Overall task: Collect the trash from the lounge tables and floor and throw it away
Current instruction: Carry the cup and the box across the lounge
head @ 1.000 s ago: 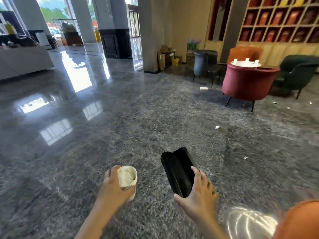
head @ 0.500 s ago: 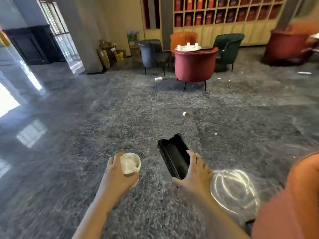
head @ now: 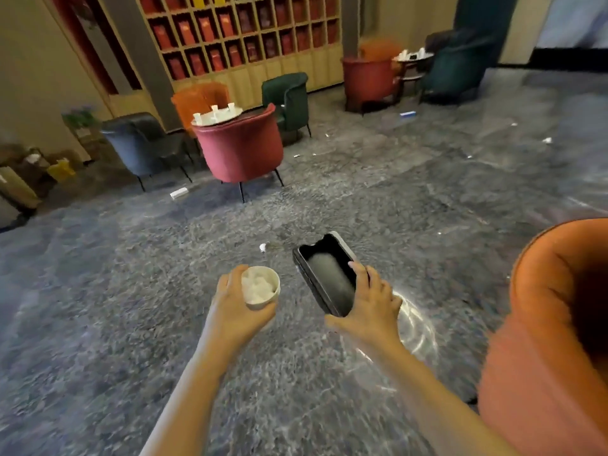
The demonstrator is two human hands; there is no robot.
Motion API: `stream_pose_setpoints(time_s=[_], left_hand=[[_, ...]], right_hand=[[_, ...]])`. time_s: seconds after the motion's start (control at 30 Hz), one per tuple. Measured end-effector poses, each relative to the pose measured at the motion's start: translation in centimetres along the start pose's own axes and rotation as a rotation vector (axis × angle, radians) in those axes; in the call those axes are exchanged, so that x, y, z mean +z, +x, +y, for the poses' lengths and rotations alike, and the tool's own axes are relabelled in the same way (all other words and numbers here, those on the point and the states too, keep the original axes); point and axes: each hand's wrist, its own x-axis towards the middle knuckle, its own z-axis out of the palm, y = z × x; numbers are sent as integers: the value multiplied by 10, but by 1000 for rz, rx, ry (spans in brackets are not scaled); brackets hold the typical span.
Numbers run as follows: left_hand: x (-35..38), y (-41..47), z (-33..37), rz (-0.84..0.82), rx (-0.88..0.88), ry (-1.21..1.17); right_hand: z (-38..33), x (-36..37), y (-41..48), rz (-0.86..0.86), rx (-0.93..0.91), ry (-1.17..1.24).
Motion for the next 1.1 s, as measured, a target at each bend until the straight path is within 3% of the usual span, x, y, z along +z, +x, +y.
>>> stream_pose_setpoints(time_s=[0.2,0.4,0.53,0.73,0.93,1.1], left_hand=[[49,89,37,-229,348,-61],[109,107,78,-573,718,-123],[144,62,86,-826,921,-188],[183,-41,78,-1134,1116,-174],[213,-134,74,-1345,1263,-166],[274,-209,55,-1422,1328,-127]], right_hand=[[29,-28,33,224,277,-58],[56,-41,-31,546,681,-113],[57,-14,-125,673,1023,-125],[31,41,-278,719,1494,-89],[27,73,-368,837,1803,9],[73,115,-422,817,1969,36]])
